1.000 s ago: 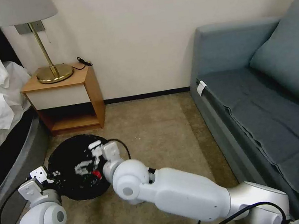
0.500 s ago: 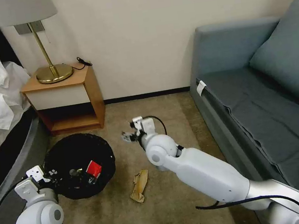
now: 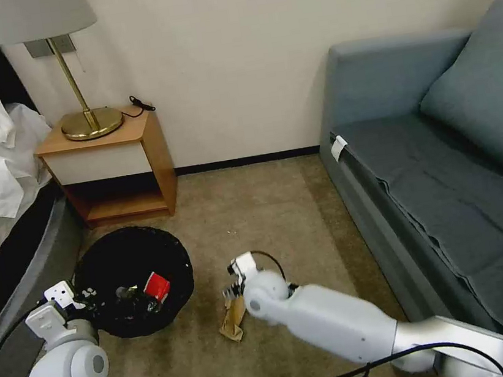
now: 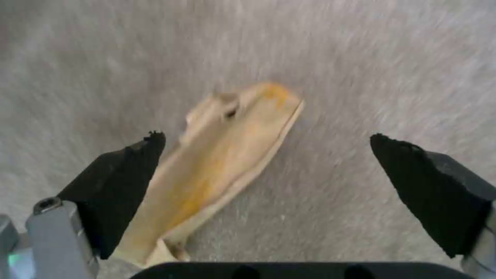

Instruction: Pick up the trash bin, then pick up the garbage on the floor and place it into the trash bin.

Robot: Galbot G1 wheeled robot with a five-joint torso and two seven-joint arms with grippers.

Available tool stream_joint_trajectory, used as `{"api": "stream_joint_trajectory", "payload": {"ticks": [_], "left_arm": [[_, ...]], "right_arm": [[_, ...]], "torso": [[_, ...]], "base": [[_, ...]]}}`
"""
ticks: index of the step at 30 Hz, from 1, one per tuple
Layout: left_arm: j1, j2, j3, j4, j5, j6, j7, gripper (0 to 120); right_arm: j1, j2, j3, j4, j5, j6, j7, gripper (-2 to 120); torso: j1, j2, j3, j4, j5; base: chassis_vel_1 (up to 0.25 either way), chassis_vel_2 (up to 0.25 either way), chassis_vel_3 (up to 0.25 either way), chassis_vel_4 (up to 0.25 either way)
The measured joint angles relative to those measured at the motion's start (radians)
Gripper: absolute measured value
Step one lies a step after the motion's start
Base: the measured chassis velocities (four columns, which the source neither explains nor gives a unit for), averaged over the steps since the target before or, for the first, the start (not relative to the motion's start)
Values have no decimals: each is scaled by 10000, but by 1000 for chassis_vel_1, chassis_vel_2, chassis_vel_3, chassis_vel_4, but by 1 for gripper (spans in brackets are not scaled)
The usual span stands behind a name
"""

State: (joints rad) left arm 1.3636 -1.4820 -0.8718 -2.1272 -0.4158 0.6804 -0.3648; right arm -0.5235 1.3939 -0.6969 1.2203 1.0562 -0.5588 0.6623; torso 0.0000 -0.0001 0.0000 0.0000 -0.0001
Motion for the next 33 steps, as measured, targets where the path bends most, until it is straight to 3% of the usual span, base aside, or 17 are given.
{"api": "stream_joint_trajectory", "payload": {"ticks": [24, 33], "left_arm": [[311, -129, -71, -210, 179, -123, 8, 3], [276, -128, -88, -195, 264, -156, 8, 3]], "right_arm": [[-356, 1499, -822, -2664, -1201, 935, -953, 100], [-404, 1465, -842, -2720, -1338, 1086, -1077, 93]], "torso": [[0, 1, 0, 0, 0], [0, 1, 0, 0, 1]], "base": [[0, 0, 0, 0], [0, 0, 0, 0]]}}
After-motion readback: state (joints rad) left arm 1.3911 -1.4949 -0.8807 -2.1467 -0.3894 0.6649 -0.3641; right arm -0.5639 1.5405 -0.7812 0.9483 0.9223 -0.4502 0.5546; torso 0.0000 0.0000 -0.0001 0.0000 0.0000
